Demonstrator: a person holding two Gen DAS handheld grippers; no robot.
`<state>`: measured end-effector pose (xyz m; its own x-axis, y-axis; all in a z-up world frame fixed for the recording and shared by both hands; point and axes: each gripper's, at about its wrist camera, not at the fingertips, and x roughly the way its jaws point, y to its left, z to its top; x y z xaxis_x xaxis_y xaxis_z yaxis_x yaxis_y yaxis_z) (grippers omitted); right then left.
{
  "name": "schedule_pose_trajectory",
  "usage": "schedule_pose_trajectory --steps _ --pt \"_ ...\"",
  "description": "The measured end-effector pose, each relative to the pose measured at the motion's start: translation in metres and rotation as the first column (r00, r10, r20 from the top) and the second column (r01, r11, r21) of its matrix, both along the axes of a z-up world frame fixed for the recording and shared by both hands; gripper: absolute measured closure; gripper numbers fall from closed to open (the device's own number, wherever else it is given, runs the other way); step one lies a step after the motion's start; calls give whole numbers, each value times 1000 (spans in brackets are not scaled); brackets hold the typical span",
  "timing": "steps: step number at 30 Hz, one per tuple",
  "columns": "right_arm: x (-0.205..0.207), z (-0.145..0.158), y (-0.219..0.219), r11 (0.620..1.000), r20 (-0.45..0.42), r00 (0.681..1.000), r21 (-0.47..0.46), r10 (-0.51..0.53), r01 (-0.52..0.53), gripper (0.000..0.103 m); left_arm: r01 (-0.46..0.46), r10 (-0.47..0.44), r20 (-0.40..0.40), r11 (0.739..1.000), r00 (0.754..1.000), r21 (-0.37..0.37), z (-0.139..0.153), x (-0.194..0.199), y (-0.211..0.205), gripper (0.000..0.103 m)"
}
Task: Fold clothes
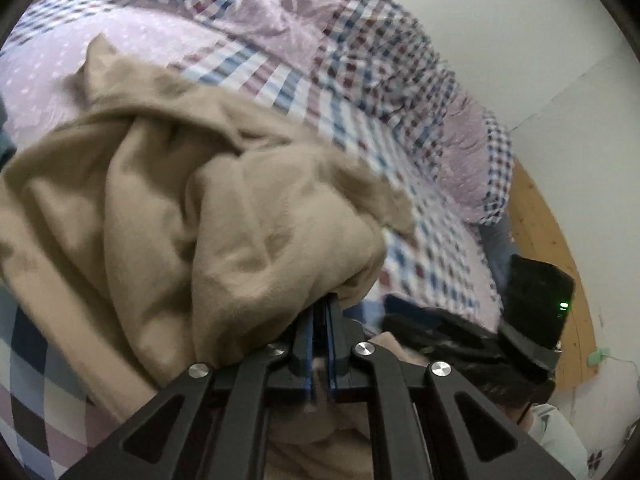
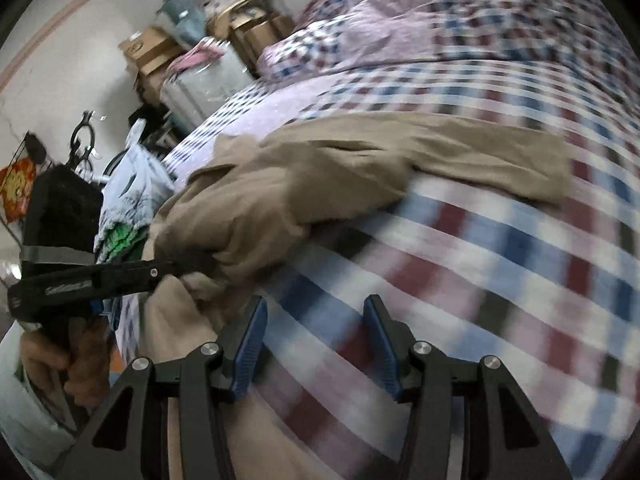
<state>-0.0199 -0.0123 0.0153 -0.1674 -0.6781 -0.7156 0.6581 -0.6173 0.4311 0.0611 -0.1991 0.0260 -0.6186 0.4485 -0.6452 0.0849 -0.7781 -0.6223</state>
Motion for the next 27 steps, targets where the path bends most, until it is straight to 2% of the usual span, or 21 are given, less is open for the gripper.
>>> schedule_pose_trajectory --steps 4,7,8,9,11,14,16,18,20,23,25,27 --pt "-6 6 -39 999 3 999 23 46 -46 53 -30 30 3 999 1000 -22 3 -6 -9 98" --pt "-9 21 -64 998 -32 998 37 48 -47 64 -87 87 9 996 996 36 2 -4 -28 98" --pt "-7 27 -72 997 -50 997 39 61 -59 80 -104 104 9 993 995 52 3 -3 -35 98" --pt "-3 32 -81 996 -81 994 62 70 -65 91 -119 118 10 991 993 67 3 -2 -42 98" --pt "7 41 -97 990 -147 985 122 92 -74 98 -145 144 15 985 989 95 2 -1 -54 98" --pt "19 57 -107 973 -251 960 222 121 -65 101 -156 154 22 977 988 145 -1 -1 -65 98" --pt "18 76 -97 963 -335 939 269 79 15 102 -171 170 18 977 985 131 4 1 -67 98" --pt "11 102 -77 947 -411 912 291 -3 134 103 -189 192 -19 976 981 111 14 4 -68 95" --pt "2 125 -55 929 -462 882 278 -96 247 103 -215 221 -48 972 974 94 21 6 -70 62" --pt "-12 156 -22 888 -506 835 253 -217 385 103 -201 208 -49 972 977 124 21 4 -70 59" --pt "-15 180 -2 838 -567 768 229 -299 496 103 -163 167 -30 980 985 111 17 -2 -62 59" --pt "-18 211 23 791 -599 697 164 -394 589 103 -121 122 -12 989 992 83 14 -8 -51 59"
